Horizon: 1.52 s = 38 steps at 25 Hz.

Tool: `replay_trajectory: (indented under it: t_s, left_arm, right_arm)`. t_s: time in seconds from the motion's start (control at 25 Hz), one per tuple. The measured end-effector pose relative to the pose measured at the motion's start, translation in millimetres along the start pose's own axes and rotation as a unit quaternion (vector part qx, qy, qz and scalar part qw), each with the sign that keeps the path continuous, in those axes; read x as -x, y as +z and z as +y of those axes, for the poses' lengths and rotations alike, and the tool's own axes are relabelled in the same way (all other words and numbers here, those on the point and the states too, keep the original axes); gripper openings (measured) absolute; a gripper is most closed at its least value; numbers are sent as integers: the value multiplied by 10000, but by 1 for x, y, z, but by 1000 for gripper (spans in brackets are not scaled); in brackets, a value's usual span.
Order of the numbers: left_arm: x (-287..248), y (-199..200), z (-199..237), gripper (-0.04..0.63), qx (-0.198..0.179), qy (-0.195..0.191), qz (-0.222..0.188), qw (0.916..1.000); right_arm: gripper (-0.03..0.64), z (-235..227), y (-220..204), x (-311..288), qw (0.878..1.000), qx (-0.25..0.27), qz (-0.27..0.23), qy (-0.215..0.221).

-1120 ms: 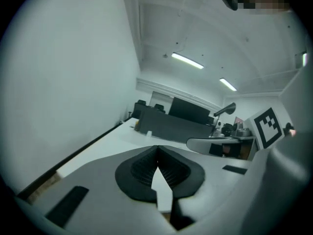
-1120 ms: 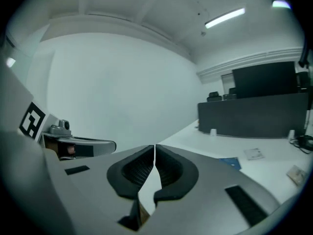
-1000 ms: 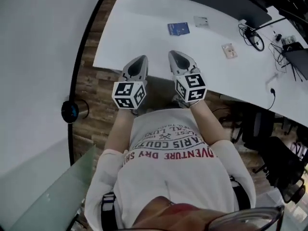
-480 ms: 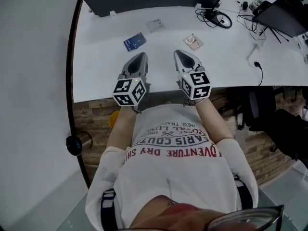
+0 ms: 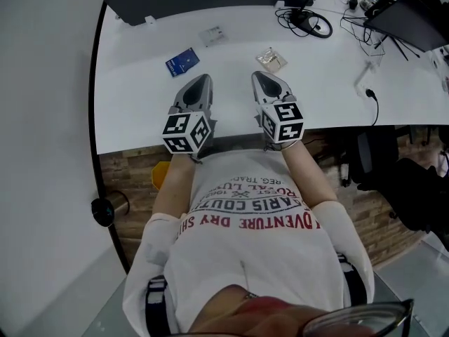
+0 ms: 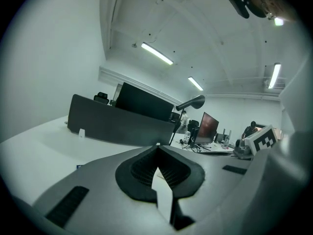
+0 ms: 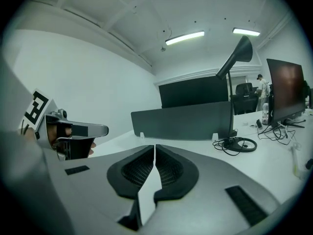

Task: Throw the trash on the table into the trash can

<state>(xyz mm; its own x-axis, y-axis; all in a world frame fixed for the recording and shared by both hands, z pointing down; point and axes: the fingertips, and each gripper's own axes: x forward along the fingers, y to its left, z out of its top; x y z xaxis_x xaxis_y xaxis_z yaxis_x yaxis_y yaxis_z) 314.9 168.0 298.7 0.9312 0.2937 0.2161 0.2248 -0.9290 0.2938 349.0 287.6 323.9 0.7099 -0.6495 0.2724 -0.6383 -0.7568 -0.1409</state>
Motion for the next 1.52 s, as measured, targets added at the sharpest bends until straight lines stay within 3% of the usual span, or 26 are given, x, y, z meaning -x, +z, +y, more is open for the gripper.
replay_trajectory:
  t_s: [0.24, 0.56, 0.68, 0.96, 1.2, 1.52]
  left_arm:
    - [-20, -20, 1, 23, 166, 41, 335, 9993]
    - [-71, -44, 14, 22, 97, 46, 864, 9962]
    - [-99, -51, 22, 23, 135, -82, 1040, 9945]
    - [-152, -72, 43, 23, 310, -224, 1453, 9886]
    - [-174, -97, 52, 23, 311, -333, 1787, 9829]
    - [-178, -108, 46, 23, 419, -483, 1897, 9798]
  right_arm:
    - [34, -23, -28, -18, 9989, -72, 445, -104]
    - [36, -70, -61, -55, 9930, -349, 1076, -334]
    - [131, -89, -77, -75, 9878, -408, 1430, -462]
    - [172, -129, -128, -116, 9673, -289, 2427, -672]
    - [170, -154, -174, -133, 9459, -324, 3102, -893]
    - [53, -142, -179, -134, 9438, -164, 3234, -665]
